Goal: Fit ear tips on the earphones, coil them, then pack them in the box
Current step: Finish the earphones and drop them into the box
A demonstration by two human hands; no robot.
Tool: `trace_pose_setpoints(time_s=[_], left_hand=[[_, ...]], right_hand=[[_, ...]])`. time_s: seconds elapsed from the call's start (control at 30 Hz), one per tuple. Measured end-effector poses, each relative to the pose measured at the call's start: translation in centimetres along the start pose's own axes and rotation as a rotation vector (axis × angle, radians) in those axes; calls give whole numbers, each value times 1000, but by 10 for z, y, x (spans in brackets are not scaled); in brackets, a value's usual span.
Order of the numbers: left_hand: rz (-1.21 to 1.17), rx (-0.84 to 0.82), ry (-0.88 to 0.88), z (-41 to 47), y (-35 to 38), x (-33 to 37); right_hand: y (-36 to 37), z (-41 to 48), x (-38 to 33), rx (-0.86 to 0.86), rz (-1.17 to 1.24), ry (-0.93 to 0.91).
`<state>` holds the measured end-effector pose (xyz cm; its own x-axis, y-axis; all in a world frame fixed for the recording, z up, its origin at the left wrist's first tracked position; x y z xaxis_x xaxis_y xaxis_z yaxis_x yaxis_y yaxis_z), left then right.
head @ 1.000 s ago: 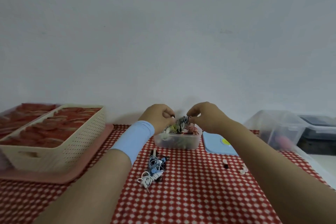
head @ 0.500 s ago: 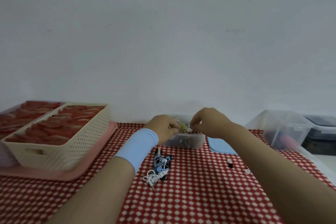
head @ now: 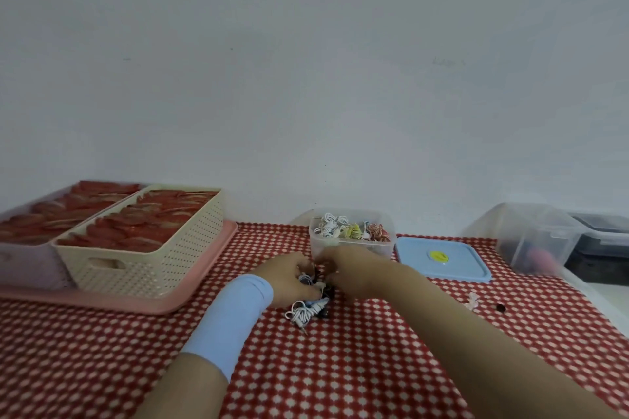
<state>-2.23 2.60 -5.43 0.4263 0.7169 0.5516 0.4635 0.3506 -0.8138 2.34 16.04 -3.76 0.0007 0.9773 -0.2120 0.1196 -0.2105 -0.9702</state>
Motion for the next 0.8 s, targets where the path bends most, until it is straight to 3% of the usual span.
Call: trace_pose_setpoints(time_s=[0.2, 0.3, 0.4, 0.57, 0.67, 0.8], left_hand=[[27, -96, -29, -3, -10, -1], [59, -98, 58, -4, -8, 8], [49, -44, 109, -3, -4, 12], [-199, 94, 139, -3, -6, 18], [-322, 131, 89, -2, -8, 16], [-168, 268, 20, -9, -11, 2]], right_hand=[[-1, -3, 5, -56, 46, 1], [-4, -4, 14, -140, 96, 8], [-12, -11, 22, -141, 107, 40], [-23, -23, 28, -57, -22, 65], [-25, -28, 14, -35, 88, -1], [-12, -30, -4, -29, 133, -63]])
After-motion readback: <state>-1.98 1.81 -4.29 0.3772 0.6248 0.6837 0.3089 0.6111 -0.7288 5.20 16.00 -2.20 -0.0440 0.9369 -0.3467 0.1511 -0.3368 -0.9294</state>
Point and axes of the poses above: each hand's wrist, its own z-axis towards the middle knuckle, its own y-axis out of the palm, x = y × z, the point moved 4 cm from there along z, towards the middle knuckle, and after that the axes turned 4 degrees about -z, right-handed, at the moved point
